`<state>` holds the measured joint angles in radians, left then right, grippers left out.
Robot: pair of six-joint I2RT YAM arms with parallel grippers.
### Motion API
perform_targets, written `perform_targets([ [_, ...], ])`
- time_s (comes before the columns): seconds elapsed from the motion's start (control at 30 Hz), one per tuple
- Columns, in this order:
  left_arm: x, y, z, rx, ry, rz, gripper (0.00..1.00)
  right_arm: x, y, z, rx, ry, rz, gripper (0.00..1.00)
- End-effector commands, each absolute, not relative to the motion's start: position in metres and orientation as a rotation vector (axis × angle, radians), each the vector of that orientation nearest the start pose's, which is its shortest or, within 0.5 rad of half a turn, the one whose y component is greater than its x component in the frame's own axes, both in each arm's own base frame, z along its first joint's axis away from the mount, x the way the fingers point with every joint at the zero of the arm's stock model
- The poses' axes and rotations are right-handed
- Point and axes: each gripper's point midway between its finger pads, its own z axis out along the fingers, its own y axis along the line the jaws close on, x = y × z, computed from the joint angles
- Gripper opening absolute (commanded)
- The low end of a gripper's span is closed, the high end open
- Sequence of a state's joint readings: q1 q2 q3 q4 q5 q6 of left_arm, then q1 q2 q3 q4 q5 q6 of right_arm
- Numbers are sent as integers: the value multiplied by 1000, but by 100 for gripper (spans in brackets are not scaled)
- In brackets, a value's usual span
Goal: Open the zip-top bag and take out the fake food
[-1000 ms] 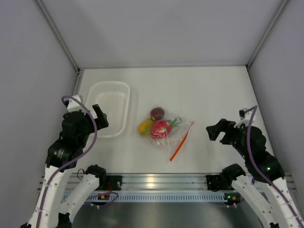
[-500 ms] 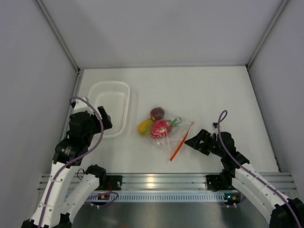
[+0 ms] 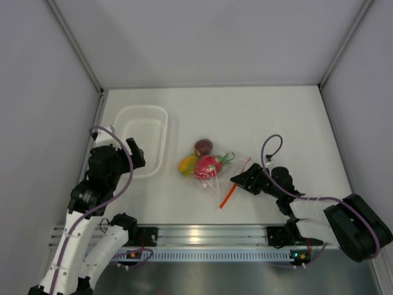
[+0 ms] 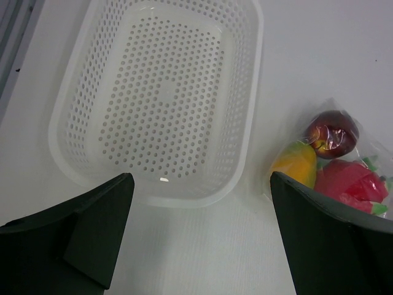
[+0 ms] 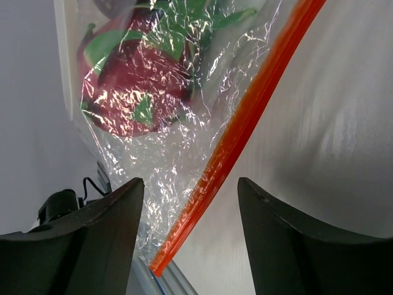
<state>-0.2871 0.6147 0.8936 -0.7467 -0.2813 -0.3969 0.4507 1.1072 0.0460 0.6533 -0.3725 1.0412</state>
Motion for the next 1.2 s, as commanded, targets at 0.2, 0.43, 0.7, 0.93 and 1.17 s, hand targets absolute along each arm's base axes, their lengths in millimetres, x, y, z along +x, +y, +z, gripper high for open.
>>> perform_targets([
  [0.2, 232, -44, 262, -226, 1926, -222, 99, 214, 233, 83, 311, 1995, 1391, 39],
  [0.43, 232, -44, 262, -223, 1929, -222, 99, 218, 238, 91, 321, 1924, 1461, 3],
  [0.7, 236, -49, 272, -202, 1927, -240, 98, 232, 229, 77, 235, 2117, 1163, 0],
  [0.93, 255, -74, 322, -167, 1890, -369, 99, 266, 179, 184, -156, 2087, 530, 0],
  [1.17, 273, -125, 367, -72, 1803, -664, 99, 261, 167, 258, -471, 2156, 348, 0],
])
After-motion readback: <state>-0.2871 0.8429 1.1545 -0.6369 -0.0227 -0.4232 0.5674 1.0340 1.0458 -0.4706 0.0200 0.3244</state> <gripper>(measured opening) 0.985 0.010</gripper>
